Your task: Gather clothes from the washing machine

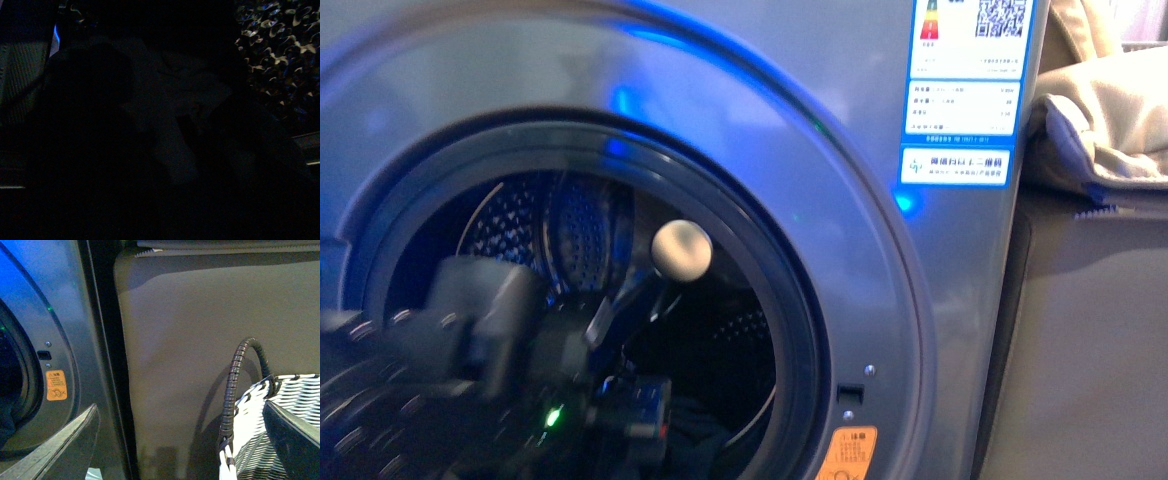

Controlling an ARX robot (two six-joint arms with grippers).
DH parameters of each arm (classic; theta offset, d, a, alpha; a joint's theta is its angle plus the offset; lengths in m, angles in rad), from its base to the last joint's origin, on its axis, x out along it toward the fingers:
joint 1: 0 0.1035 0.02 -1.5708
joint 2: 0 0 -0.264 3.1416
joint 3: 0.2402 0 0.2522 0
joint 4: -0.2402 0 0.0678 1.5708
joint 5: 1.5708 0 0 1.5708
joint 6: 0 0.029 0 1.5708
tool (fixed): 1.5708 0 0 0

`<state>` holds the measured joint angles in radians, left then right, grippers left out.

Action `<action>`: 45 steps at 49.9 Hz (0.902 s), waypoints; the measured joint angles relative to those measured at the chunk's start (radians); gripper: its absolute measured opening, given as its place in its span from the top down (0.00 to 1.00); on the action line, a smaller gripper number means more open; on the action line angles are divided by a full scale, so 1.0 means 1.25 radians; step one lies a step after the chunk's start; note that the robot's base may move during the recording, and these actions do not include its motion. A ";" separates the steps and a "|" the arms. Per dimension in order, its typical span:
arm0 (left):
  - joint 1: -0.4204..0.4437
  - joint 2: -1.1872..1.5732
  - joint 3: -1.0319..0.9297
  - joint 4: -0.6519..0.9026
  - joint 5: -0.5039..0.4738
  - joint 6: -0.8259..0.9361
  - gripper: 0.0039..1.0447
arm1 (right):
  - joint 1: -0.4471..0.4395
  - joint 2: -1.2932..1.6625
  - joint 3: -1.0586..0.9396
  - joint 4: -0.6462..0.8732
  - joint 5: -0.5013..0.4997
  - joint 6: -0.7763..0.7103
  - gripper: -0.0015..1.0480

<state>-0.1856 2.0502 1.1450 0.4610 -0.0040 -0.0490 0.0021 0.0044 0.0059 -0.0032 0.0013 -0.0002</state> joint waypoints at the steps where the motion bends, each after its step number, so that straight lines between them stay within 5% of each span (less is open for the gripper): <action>1: 0.001 0.003 0.004 -0.002 -0.002 0.000 0.06 | 0.000 0.000 0.000 0.000 0.000 0.000 0.07; 45: 0.006 0.193 0.213 -0.072 -0.009 -0.027 0.06 | 0.000 0.000 0.000 0.000 0.000 0.000 0.07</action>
<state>-0.1780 2.2917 1.4113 0.3710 -0.0151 -0.0834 0.0021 0.0044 0.0059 -0.0032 0.0010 -0.0002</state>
